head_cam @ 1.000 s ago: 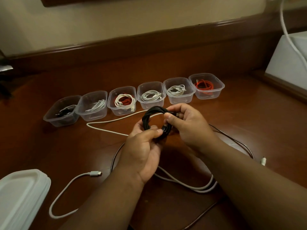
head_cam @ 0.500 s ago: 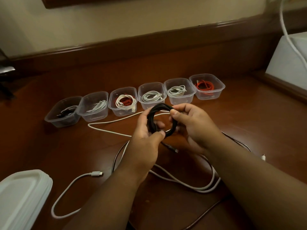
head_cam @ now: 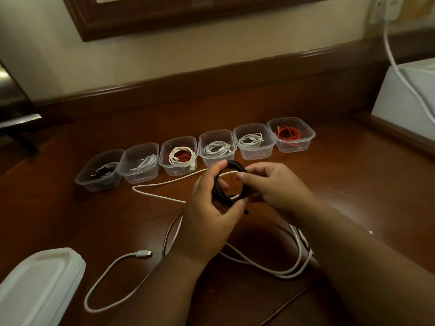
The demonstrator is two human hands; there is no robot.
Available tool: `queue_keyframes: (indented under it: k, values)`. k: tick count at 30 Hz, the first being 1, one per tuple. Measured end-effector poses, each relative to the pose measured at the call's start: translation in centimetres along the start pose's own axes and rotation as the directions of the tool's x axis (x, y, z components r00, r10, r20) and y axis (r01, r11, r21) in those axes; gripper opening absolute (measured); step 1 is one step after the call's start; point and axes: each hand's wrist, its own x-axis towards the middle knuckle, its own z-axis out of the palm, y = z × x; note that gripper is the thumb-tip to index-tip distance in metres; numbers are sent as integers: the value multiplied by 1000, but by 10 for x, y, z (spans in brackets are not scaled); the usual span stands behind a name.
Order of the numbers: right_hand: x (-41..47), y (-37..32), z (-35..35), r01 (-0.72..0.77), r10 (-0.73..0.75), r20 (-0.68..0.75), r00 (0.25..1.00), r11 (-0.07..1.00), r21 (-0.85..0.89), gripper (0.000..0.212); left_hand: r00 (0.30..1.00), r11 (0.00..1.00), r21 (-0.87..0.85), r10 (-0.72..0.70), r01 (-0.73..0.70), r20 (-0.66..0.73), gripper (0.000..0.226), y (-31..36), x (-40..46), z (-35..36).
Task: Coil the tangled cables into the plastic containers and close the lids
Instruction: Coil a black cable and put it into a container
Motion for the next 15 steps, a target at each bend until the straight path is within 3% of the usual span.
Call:
queue_keyframes:
  k: [3, 7, 11, 15]
  values:
    - [-2, -2, -1, 20, -23, -31, 999, 995, -101, 11, 999, 1000, -3, -16, 16, 32, 72, 3, 4, -5]
    - [-4, -16, -7, 37, -62, -80, 995, 959, -282, 14, 992, 994, 89, 55, -65, 109, 71, 13, 17, -8]
    - [-1, -33, -19, 71, -111, -103, 989, 941, -331, 11, 977, 991, 89, 77, -96, 197, 72, 15, 40, -5]
    - [27, -40, -49, 57, -172, -233, 957, 899, -434, 10, 976, 985, 168, -8, -29, 218, 80, 4, 69, 7]
